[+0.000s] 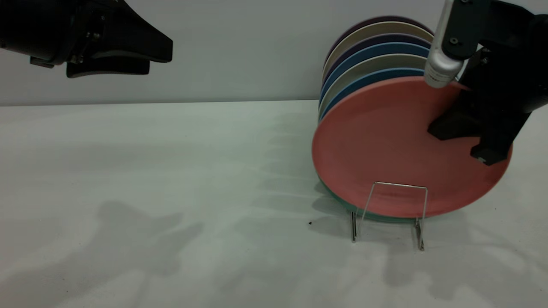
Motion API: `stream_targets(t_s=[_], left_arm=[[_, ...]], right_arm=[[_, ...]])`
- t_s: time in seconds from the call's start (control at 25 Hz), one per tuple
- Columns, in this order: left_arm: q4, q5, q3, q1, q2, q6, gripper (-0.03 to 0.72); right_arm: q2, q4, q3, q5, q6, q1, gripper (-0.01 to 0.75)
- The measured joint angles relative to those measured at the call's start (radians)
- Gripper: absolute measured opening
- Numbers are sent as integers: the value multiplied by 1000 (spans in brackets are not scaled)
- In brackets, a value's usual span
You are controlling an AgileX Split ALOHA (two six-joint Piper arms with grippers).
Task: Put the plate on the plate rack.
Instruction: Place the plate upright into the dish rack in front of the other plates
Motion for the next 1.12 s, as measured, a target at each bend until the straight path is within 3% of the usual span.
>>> stream_targets(t_s=[0.8,0.92,1.12], left_arm=[[0,-2,0,0,0,3,460],[0,-2,0,0,0,3,460],[0,-2,0,0,0,3,460]], right_arm=[[49,-7,-14,8,0,0,139],[49,-7,-14,8,0,0,211],[49,-6,-14,-2,0,0,420]])
